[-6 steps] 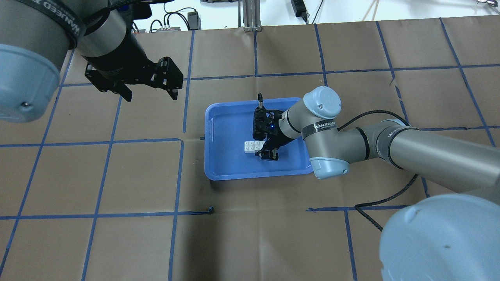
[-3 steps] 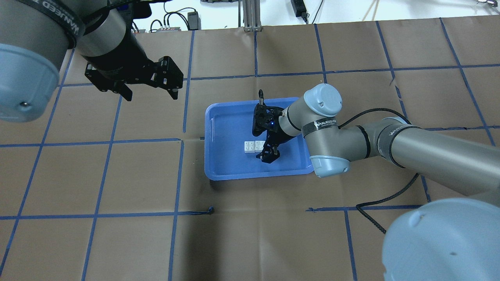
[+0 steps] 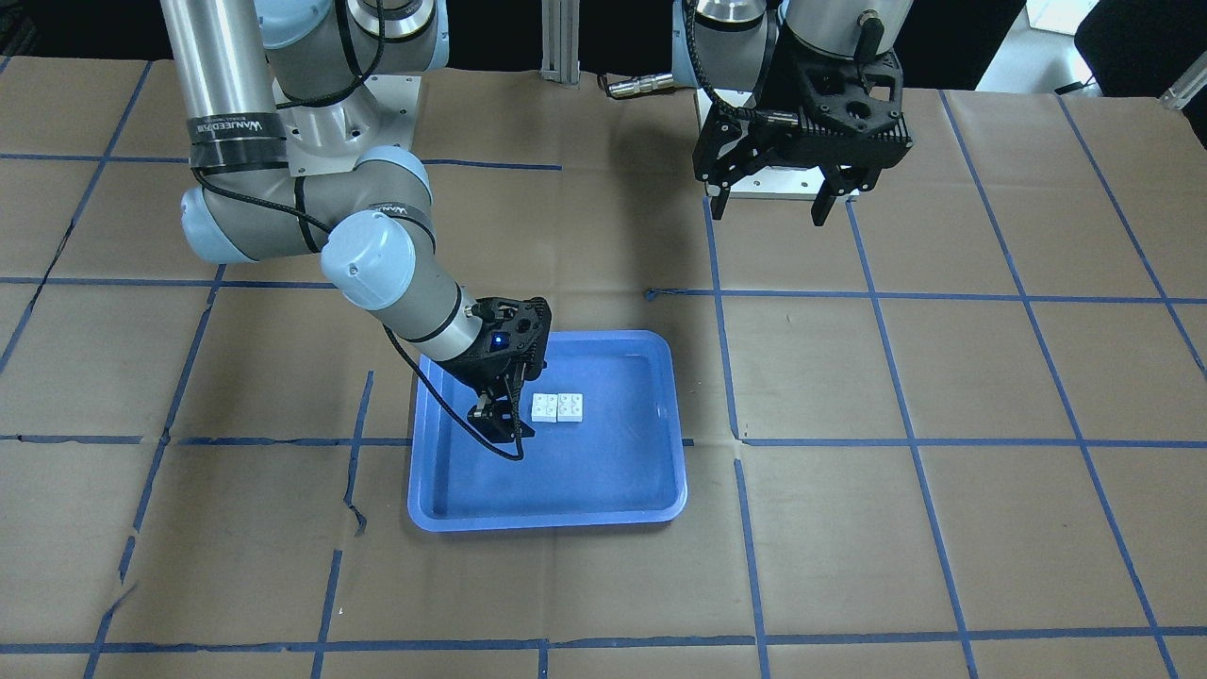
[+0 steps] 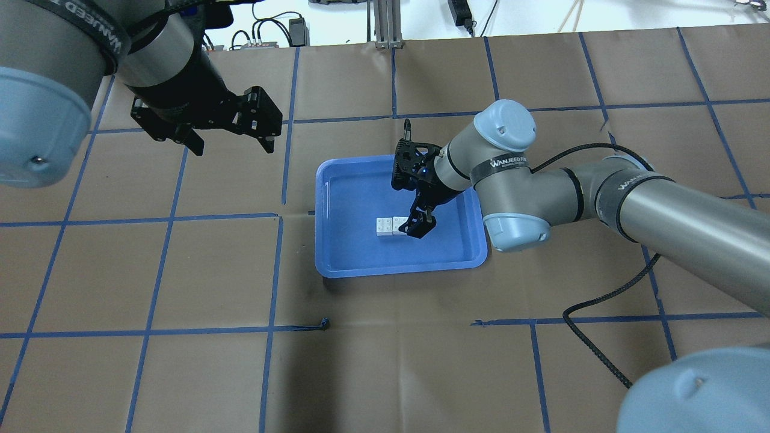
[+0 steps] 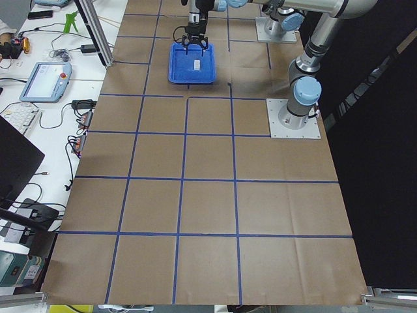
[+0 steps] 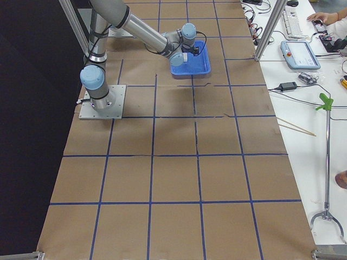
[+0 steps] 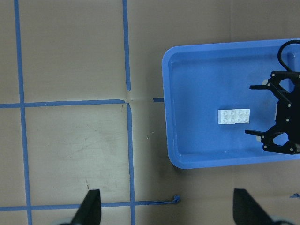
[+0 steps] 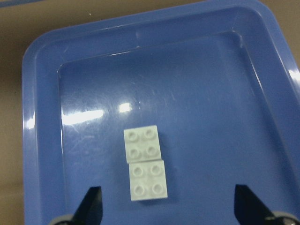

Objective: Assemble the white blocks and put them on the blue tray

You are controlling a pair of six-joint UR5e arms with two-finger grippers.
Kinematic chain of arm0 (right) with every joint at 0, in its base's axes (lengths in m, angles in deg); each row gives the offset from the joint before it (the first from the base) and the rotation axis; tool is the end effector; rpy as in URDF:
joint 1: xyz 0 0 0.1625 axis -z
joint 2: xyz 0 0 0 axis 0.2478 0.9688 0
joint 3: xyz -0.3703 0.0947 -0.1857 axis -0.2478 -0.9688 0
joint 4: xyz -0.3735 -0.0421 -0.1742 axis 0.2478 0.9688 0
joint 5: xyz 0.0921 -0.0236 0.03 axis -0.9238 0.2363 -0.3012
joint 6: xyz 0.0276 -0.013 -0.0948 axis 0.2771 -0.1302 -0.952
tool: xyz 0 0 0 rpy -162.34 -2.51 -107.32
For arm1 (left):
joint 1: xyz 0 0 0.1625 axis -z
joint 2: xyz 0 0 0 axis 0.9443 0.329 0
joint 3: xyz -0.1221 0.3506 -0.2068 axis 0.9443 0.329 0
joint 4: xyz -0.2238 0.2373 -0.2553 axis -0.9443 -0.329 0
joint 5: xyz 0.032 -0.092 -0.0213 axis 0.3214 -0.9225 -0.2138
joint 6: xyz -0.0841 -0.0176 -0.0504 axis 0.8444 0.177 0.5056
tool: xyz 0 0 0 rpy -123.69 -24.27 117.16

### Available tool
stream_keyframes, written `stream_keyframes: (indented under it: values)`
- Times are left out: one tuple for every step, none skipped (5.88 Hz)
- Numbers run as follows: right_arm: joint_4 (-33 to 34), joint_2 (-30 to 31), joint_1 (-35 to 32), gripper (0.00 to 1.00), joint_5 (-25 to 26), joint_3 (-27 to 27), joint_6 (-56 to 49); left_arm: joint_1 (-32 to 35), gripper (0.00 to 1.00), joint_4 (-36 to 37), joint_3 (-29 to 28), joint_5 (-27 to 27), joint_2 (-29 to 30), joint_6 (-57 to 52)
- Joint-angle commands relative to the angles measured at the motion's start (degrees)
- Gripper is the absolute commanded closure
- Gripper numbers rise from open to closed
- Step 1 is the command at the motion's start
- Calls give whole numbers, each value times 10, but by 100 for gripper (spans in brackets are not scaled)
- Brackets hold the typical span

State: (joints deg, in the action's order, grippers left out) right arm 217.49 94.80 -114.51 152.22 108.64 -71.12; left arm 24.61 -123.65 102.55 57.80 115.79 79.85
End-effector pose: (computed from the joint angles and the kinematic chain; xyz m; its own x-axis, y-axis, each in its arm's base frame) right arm 0.2710 -0.5218 0.2262 -0.1537 -0.9870 -0.0479 -0.8920 0.1594 -0.4230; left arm -0.1792 -0.4614 0.5131 -0.9993 0.0274 0.0247 0.0248 0.9950 -0.0971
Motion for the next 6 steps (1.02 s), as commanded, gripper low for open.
stream_keyframes:
  values:
    - [-185, 42, 19, 0, 77, -86, 83, 0, 1, 0, 0, 0, 0, 0]
    - [-290, 65, 30, 0, 133, -131, 154, -1, 1, 0, -1, 0, 1, 0]
    - [-335, 83, 50, 0, 145, -160, 267, -1, 1, 0, -2, 0, 1, 0]
    - [-362, 97, 88, 0, 155, -178, 376, 0, 1, 0, -2, 0, 1, 0]
    - [-448, 129, 118, 0, 163, -197, 445, -1, 1, 0, -2, 0, 1, 0]
    - [-467, 138, 125, 0, 221, -214, 480, -1, 1, 0, -3, 0, 0, 0]
